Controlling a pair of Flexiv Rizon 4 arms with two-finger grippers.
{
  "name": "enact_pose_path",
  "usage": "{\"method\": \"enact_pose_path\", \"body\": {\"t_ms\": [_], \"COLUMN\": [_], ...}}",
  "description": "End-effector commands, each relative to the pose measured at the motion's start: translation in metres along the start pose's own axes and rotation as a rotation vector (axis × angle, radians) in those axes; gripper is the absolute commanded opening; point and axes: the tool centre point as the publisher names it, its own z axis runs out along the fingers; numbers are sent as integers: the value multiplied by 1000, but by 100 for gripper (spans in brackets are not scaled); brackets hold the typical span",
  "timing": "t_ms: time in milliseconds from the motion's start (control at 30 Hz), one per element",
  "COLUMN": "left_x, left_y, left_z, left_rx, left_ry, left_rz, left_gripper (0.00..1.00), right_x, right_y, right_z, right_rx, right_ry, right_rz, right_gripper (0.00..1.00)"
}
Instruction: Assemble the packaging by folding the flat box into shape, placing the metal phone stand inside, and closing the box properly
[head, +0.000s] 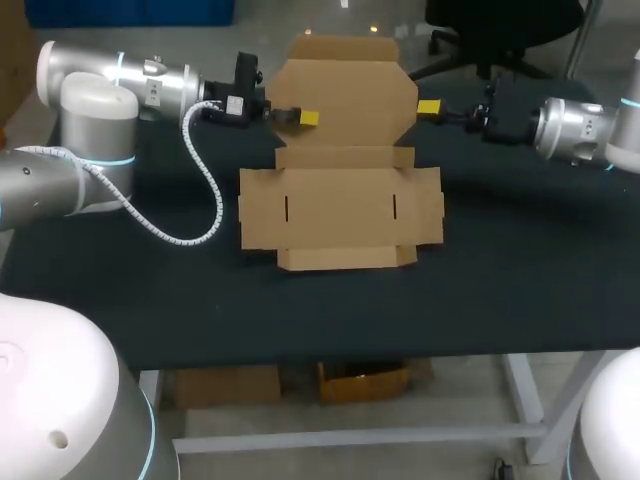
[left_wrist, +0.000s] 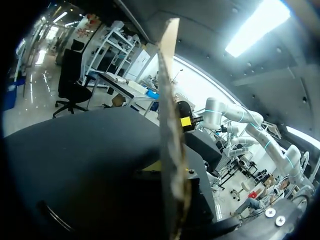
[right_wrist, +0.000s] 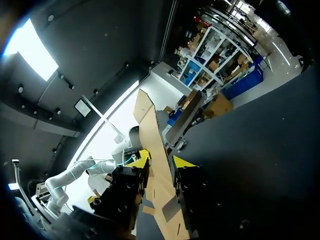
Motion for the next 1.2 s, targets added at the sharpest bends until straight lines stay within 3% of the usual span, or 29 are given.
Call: {"method": "enact_pose_path", "body": {"t_ms": [33,133,267,867,1200], "left_x": [1,0,0,8,12], "left_y": [-4,-7,-13,-33,-35], "left_z": [-3,-6,-5,0,2], "left_rx": [2,18,25,58,65], "left_ry": [2,11,15,44,55], "left_rz": [16,27,48,191,221], "left_gripper": [0,0,0,0,0], "right_x": [11,11,16,56,66], "right_y": [-1,-1,-2,-28,-51], "right_z": [-14,-25,-41,-86,-100], "right_rx": [4,-1,-11,57,98], "right_ry": [-49,-73,-109,-208,-250], "right_rz": [-2,-3,-12,-114,-83], "right_gripper": [22,17,0,0,0]}}
